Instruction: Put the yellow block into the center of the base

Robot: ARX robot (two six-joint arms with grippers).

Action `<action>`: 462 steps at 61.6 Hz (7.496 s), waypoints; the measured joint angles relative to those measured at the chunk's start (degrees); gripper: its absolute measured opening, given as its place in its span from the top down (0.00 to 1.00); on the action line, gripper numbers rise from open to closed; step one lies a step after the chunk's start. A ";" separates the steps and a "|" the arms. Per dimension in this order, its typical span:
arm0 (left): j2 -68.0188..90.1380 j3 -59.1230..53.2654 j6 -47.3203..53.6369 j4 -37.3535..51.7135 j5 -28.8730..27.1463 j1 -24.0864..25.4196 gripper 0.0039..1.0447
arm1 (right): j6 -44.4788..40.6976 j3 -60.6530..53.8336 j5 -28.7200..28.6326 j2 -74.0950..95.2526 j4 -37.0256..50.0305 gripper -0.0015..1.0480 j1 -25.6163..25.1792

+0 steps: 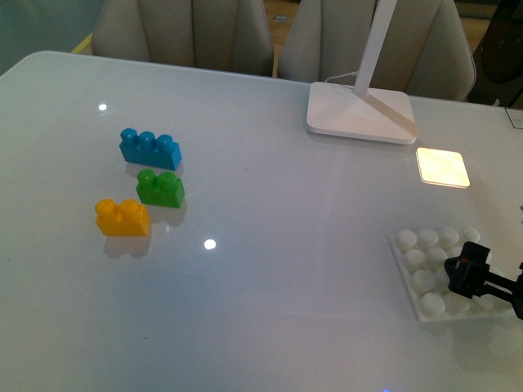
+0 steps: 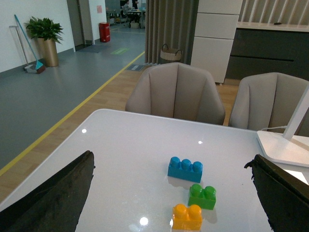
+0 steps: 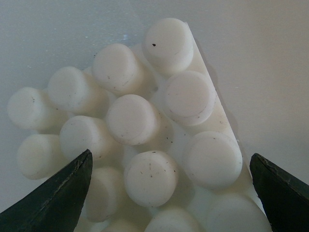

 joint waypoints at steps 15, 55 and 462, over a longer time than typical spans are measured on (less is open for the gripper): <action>0.00 0.00 0.00 0.00 0.00 0.00 0.07 | 8.41 3.32 6.21 0.00 -3.50 0.08 8.63; 0.00 0.00 -0.02 0.00 -0.02 0.00 0.07 | 22.71 18.27 14.78 2.03 -17.57 0.08 29.22; 130.49 31.23 -7.54 62.58 -6.14 -16.66 0.07 | -12.00 -34.38 6.08 -140.41 -54.42 0.08 6.16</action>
